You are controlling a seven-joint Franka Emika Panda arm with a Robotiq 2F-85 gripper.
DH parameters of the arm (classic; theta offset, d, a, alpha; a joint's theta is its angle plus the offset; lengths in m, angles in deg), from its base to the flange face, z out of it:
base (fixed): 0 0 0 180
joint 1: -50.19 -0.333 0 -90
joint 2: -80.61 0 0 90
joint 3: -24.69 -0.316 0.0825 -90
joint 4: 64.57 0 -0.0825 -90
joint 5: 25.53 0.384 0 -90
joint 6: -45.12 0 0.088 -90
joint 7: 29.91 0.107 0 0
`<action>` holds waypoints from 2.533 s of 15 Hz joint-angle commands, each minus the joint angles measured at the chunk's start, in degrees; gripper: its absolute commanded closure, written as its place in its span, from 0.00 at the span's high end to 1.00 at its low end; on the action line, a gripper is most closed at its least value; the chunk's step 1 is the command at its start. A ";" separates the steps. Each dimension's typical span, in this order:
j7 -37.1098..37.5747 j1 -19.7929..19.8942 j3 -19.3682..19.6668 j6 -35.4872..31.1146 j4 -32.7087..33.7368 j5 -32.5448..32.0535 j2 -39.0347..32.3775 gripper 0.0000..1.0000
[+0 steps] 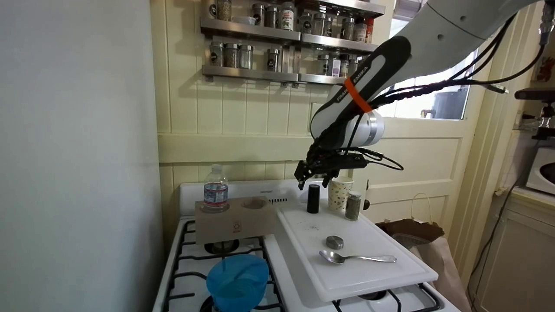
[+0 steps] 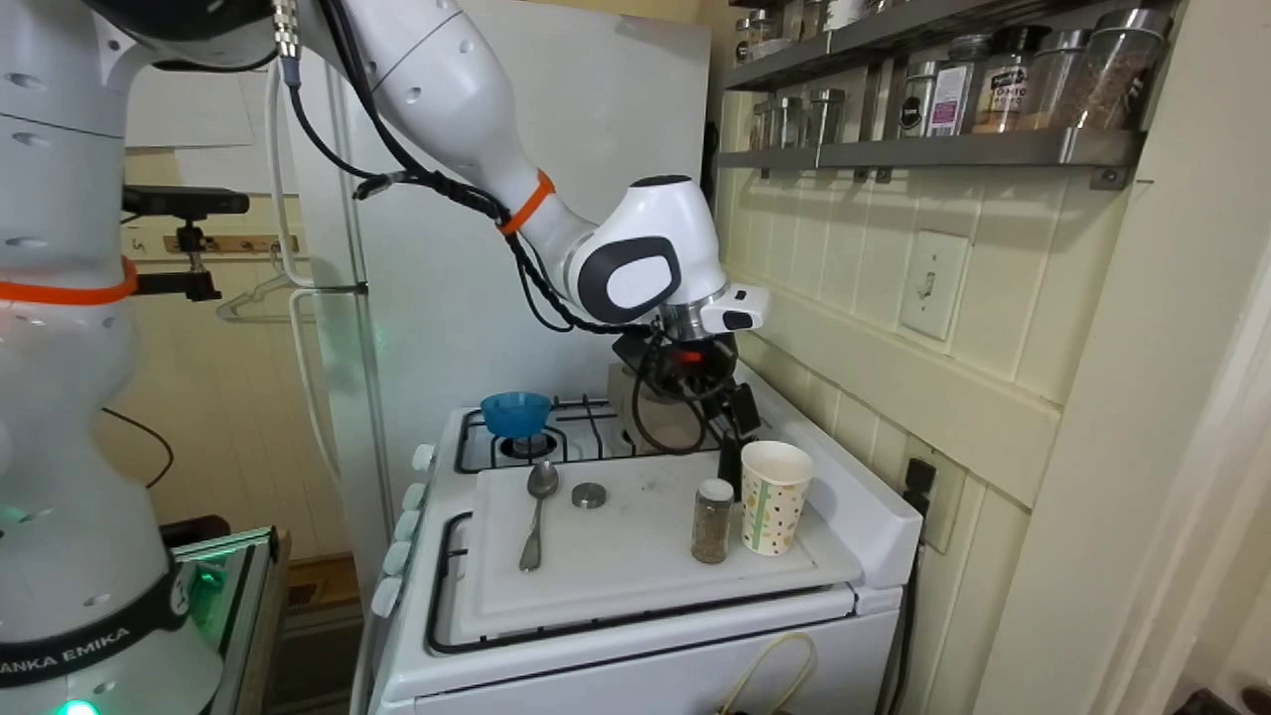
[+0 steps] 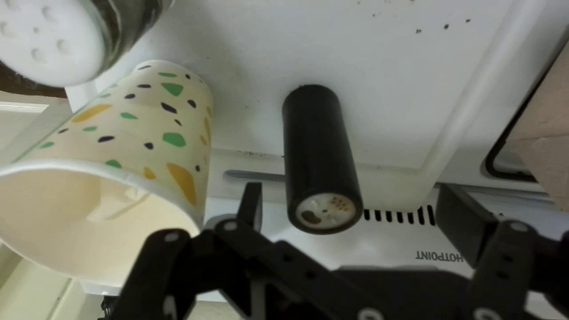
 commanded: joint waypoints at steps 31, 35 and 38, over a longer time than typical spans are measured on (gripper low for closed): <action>-27.58 1.52 -17.68 5.28 4.76 26.62 5.57 0.17; -23.63 -1.49 -14.85 1.87 4.37 22.67 4.61 0.42; -23.63 -1.49 -14.82 1.86 4.37 22.66 4.56 0.42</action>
